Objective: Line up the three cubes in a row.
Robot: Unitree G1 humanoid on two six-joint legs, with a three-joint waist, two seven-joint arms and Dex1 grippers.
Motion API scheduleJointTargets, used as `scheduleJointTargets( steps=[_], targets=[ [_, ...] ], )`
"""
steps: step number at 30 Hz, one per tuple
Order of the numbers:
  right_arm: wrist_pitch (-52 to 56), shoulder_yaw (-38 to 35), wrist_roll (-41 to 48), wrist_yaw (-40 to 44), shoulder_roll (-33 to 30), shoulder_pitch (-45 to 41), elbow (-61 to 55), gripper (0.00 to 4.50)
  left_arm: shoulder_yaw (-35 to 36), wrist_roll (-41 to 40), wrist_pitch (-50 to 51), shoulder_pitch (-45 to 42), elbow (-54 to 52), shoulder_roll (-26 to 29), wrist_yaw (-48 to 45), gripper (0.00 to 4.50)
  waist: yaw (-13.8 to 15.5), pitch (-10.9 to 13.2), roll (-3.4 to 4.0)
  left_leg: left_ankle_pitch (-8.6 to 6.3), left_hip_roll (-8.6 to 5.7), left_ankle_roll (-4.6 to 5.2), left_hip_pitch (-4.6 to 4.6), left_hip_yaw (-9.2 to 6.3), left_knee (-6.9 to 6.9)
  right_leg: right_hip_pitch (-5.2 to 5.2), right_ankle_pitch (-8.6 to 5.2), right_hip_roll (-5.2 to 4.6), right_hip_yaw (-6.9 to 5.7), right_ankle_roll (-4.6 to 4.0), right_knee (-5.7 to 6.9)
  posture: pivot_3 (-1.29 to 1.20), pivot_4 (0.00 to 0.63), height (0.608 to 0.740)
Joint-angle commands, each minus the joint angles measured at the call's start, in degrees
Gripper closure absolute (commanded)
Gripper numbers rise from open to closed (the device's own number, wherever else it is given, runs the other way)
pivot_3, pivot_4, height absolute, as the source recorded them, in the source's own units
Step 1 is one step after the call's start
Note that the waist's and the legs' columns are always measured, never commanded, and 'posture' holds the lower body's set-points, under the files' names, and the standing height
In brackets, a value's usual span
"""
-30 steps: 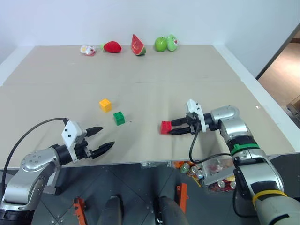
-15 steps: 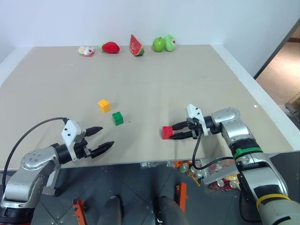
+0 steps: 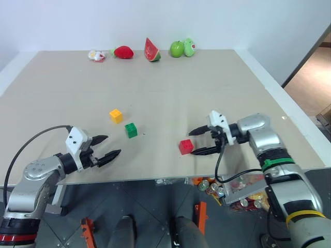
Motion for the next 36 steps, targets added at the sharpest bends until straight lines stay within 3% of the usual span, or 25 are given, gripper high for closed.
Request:
scheduleJointTargets(
  steps=[1,12,26,35,36],
  targets=[
    [5.42,-1.22,7.73,3.97,-4.81,-0.22,-10.39,0.32,-0.69,1.99,-4.08,-4.18,5.05,-0.11,-1.32,0.38,-0.08,-0.01,-0.02,0.0,0.01,0.0,0.02,0.0,0.0,0.02,-0.01,0.0,0.0,-0.01,0.0,0.0,0.15,0.74],
    [19.73,-3.85,14.8,-6.3,-2.76,13.77,-31.95,0.32,-6.52,6.38,-11.02,-14.11,18.4,-3.87,-6.39,0.38,-0.13,-0.06,-0.09,-0.02,0.04,-0.03,0.05,0.03,0.03,0.04,-0.05,0.02,0.0,0.0,0.04,0.0,0.15,0.74],
    [26.15,-6.52,18.17,-14.43,-1.97,20.36,-41.05,0.32,-9.28,10.66,-17.47,-24.46,33.36,-9.57,-8.31,0.38,-0.15,-0.07,-0.12,-0.01,0.03,-0.02,0.01,0.01,0.17,0.09,0.02,0.02,0.01,0.06,0.04,0.0,0.15,0.74],
    [25.94,-6.88,18.03,-16.04,-2.12,20.36,-40.48,0.29,-9.35,11.42,-19.1,-25.55,34.64,-9.62,-9.54,3.19,-0.18,-0.07,-0.12,-0.01,0.03,-0.02,0.0,-0.01,0.18,0.08,0.03,0.04,0.01,0.07,0.04,0.0,0.15,0.74],
    [25.86,-6.89,17.98,-16.11,-2.15,20.31,-40.31,0.29,-9.53,11.56,-19.05,-25.56,34.33,-9.56,-9.79,3.2,-0.18,-0.07,-0.12,-0.01,0.03,-0.02,0.0,-0.01,0.19,0.09,0.03,0.04,0.01,0.07,0.04,0.0,0.15,0.74]
  ],
)
